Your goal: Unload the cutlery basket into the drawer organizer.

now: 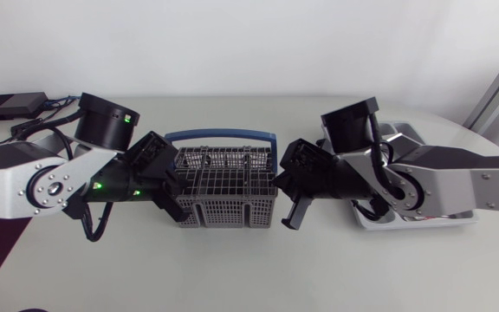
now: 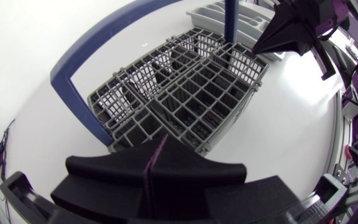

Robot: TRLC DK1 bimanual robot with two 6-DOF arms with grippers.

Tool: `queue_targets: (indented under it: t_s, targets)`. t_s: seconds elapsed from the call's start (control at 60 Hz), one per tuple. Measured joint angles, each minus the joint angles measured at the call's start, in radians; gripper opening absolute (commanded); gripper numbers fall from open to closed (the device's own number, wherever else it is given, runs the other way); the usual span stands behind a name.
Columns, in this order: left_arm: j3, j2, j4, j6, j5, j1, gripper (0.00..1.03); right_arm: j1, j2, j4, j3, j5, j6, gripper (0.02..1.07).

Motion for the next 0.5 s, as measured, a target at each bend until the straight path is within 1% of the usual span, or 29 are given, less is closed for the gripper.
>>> queue_targets:
  t_s: [0.267,0.4,0.433,0.483,0.5]
  targets:
    - [0.0,-0.092,-0.051,0.0,-0.004,0.0,0.12,0.002,-0.129,-0.058,-0.017,0.0,0.001,0.08]
    - [-0.008,-0.176,-0.073,-0.001,-0.004,0.003,0.13,0.002,-0.212,-0.084,-0.03,0.011,0.005,0.08]
    - [-0.014,-0.204,-0.076,-0.002,-0.005,0.005,0.15,0.002,-0.234,-0.087,-0.035,0.019,0.005,0.08]
    - [-0.021,-0.245,-0.082,-0.004,-0.008,0.012,0.23,0.001,-0.273,-0.09,-0.043,0.033,0.009,0.09]
    - [-0.024,-0.257,-0.083,-0.004,-0.008,0.016,0.28,0.001,-0.285,-0.091,-0.046,0.036,0.009,0.13]
